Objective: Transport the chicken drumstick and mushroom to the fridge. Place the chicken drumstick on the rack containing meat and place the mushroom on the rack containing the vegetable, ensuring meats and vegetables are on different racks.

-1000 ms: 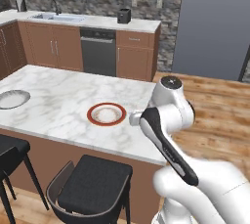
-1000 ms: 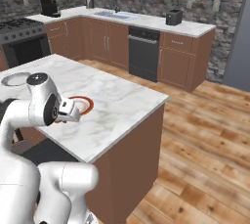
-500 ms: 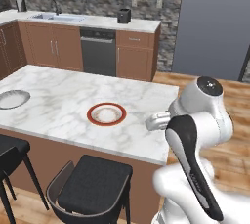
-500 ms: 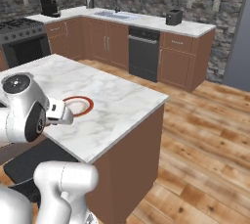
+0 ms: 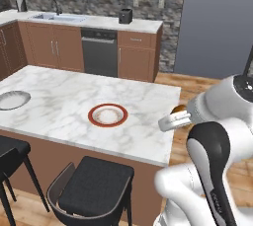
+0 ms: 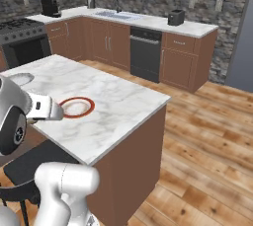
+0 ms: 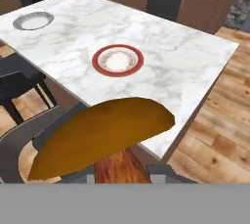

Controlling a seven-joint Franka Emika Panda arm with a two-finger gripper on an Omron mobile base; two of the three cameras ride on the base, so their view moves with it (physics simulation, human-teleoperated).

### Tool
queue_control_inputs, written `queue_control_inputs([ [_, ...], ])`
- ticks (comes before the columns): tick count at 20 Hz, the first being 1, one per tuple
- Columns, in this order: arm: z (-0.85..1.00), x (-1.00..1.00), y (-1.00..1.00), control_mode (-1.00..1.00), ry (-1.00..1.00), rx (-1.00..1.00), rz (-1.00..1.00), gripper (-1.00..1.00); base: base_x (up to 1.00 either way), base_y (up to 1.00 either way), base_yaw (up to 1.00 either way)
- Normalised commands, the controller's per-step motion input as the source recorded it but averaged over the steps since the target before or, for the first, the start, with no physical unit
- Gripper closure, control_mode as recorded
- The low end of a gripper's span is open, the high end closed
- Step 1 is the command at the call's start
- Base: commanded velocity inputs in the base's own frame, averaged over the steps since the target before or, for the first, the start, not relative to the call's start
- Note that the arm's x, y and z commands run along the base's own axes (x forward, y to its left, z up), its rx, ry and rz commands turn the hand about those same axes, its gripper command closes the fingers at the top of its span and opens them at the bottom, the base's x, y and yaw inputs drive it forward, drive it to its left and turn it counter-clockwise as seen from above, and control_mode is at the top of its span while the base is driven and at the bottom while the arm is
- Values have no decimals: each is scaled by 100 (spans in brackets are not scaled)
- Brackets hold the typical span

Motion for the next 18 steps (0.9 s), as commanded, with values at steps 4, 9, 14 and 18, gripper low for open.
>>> queue_control_inputs([
  [4,52,-72,0,-100,-18,0,0,100,0,0,0],
  [9,19,-22,-1,100,-3,0,0,100,-55,0,0],
  [14,0,0,0,100,0,0,0,100,-100,12,1],
  [18,0,0,0,100,0,0,0,100,-39,100,37],
])
